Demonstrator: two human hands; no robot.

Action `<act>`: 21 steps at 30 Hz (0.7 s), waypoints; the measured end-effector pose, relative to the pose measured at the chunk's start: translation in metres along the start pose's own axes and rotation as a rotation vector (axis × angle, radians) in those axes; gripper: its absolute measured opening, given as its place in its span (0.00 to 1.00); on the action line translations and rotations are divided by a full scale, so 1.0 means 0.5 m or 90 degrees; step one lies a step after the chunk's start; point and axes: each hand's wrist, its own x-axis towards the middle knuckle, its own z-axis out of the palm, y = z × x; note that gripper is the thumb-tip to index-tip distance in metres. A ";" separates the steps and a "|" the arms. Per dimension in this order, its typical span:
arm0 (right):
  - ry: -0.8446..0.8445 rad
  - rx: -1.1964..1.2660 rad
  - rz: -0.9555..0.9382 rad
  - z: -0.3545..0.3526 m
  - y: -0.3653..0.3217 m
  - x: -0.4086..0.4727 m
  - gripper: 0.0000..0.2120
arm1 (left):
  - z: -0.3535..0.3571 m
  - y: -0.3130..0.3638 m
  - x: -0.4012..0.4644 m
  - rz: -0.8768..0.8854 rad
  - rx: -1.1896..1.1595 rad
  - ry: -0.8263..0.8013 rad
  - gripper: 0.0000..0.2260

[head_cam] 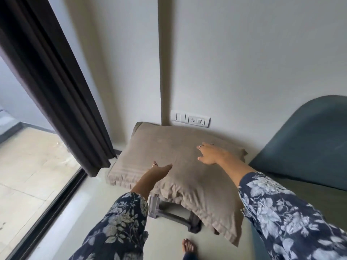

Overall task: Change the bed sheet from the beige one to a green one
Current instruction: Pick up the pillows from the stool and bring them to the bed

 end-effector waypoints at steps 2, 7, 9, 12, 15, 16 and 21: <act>-0.029 0.004 -0.018 -0.013 0.024 0.094 0.30 | 0.009 0.027 0.053 -0.035 -0.068 0.012 0.40; -0.040 0.036 -0.064 -0.029 0.083 0.311 0.32 | 0.047 0.048 0.183 -0.200 -0.258 -0.026 0.44; -0.048 0.063 -0.057 -0.033 0.105 0.383 0.33 | 0.062 0.044 0.214 -0.295 -0.306 -0.045 0.40; -0.081 0.131 -0.037 -0.029 0.131 0.471 0.35 | 0.079 0.031 0.249 -0.428 -0.402 -0.039 0.45; -0.133 0.162 -0.027 -0.019 0.147 0.541 0.34 | 0.088 0.017 0.286 -0.464 -0.537 0.075 0.52; -0.149 0.168 -0.018 -0.014 0.149 0.557 0.34 | 0.090 0.008 0.296 -0.468 -0.569 0.113 0.55; -0.201 0.216 0.016 0.001 0.156 0.596 0.36 | 0.090 -0.018 0.314 -0.483 -0.657 0.137 0.51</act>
